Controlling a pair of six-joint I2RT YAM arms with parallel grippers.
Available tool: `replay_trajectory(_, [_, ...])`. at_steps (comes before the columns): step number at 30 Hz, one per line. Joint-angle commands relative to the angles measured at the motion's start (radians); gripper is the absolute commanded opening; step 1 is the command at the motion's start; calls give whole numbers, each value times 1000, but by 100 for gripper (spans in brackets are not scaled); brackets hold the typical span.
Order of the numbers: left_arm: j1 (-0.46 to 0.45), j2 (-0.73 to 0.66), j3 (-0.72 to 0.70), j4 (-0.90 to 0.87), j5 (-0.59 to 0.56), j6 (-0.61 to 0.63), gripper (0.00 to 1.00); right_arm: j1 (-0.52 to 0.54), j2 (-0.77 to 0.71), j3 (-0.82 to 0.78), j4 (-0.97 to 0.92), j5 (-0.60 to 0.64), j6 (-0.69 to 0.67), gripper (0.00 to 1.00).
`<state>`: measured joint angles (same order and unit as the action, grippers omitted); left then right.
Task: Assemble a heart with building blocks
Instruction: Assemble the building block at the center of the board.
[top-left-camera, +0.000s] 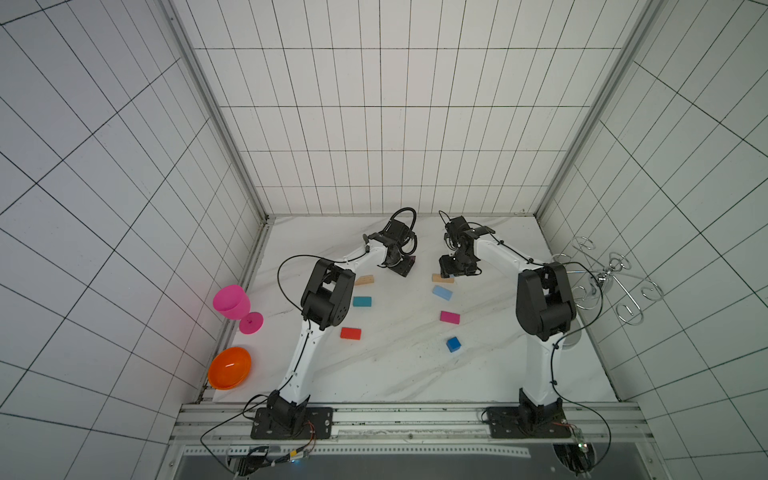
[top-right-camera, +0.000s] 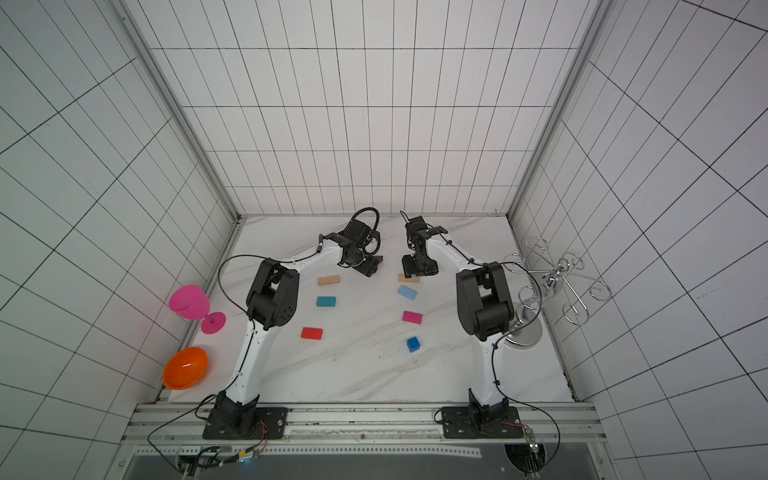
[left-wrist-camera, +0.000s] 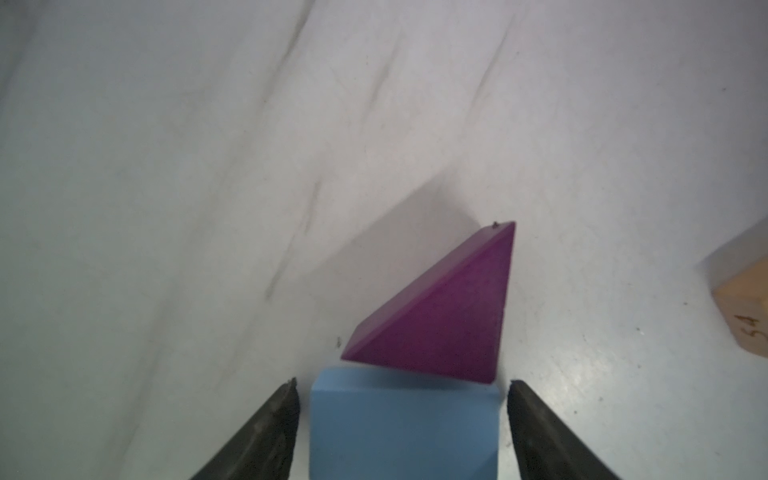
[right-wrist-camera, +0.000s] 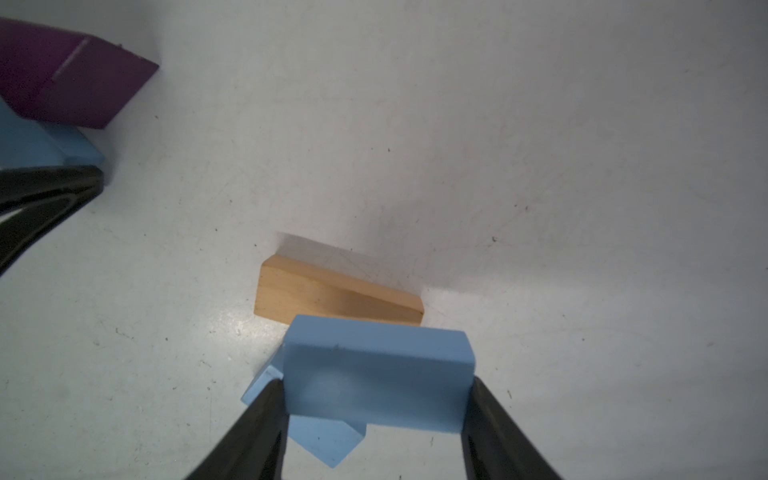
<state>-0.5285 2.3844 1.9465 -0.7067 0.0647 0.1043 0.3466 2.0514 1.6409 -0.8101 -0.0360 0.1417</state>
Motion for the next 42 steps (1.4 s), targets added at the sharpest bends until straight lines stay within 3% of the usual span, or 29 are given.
replay_trajectory(1, [0, 39, 5, -16, 2, -1, 84, -2, 19, -6, -13, -4, 12, 41])
replay_trajectory(8, [18, -61, -7, -16, 26, -23, 97, 2, 19, 16, -14, 20, 1, 42])
replay_trajectory(14, [84, -219, -53, -19, 83, -40, 98, 13, 45, 92, -26, 20, -41, 43])
replay_trajectory(20, [152, -411, -277, 97, 120, -106, 98, 66, 155, 235, -88, -43, -155, 37])
replay_trajectory(27, [228, -556, -535, 219, 132, -235, 98, 132, 263, 377, -147, 8, -222, 38])
replay_trajectory(31, [266, -602, -600, 242, 140, -273, 98, 143, 315, 433, -160, 17, -213, 38])
replay_trajectory(42, [269, -640, -663, 265, 119, -290, 98, 145, 402, 563, -199, 35, -215, 39])
